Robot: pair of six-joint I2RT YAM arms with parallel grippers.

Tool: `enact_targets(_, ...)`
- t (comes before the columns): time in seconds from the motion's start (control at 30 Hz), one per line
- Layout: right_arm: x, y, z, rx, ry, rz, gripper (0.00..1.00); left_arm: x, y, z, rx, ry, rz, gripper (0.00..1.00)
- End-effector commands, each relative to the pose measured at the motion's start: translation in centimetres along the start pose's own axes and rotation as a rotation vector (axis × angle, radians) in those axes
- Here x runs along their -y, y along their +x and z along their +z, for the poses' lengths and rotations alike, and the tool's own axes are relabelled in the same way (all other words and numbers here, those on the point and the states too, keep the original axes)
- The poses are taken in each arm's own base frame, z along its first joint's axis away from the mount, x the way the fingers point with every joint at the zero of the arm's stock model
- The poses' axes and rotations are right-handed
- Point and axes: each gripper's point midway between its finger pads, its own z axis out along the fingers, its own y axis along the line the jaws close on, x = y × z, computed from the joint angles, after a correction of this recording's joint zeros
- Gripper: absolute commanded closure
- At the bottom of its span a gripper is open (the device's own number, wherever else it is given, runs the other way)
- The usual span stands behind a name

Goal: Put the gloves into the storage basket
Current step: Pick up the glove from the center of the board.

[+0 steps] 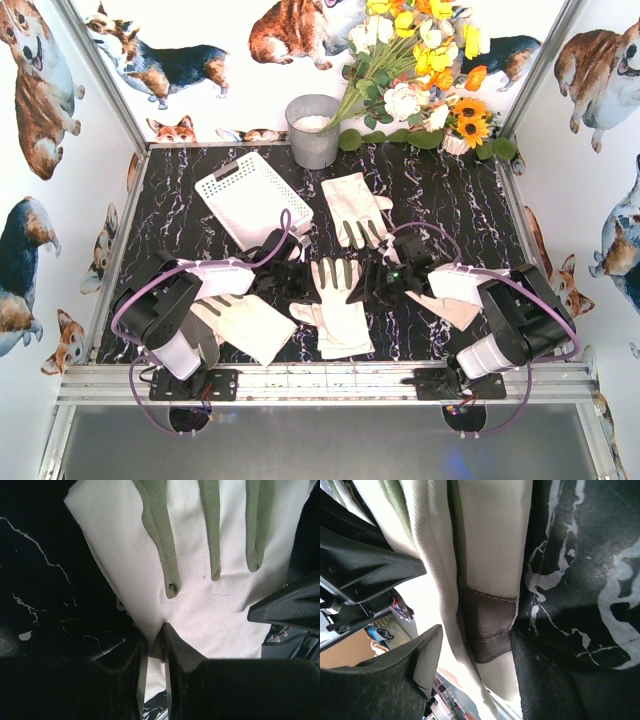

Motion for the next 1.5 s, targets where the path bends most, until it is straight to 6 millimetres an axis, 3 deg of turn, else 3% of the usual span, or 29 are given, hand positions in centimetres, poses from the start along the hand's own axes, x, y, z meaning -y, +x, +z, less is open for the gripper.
enact_targets(0.0,2.3,0.3,1.1,0.006,0.102,-0.014,0.42,-3.0,1.7,0.3,-0.017,-0.120,-0.030,0.88)
enact_targets(0.13,2.0,0.0,1.3,0.024,0.107,-0.024,0.53,-2.3,1.2,-0.3,0.007,-0.102,-0.008,0.88)
enact_targets(0.27,2.1,-0.3,1.6,0.032,0.113,-0.018,0.80,-1.6,0.5,-1.0,0.038,-0.085,0.025,0.84)
enact_targets(0.33,2.2,-0.4,1.5,0.036,0.125,-0.020,0.94,-1.0,0.1,-1.4,0.055,-0.071,0.043,0.76)
enact_targets(0.4,2.6,-0.6,1.3,0.047,0.148,-0.028,1.00,-0.8,-0.5,-2.2,0.077,-0.084,0.066,0.62)
enact_targets(0.53,3.1,-0.7,0.9,0.065,0.183,-0.043,1.00,0.5,-2.6,-4.1,0.142,-0.065,0.113,0.42)
enact_targets(0.67,3.7,-0.6,0.9,0.063,0.208,-0.060,1.00,0.9,-4.1,-4.5,0.166,-0.028,0.086,0.37)
enact_targets(1.07,3.5,-1.1,1.3,0.038,0.217,-0.070,1.00,0.3,-4.9,-2.0,0.159,0.049,-0.062,0.37)
enact_targets(1.47,3.9,-1.3,1.8,0.026,0.227,-0.060,1.00,-0.9,-2.5,0.3,0.099,0.064,-0.111,0.50)
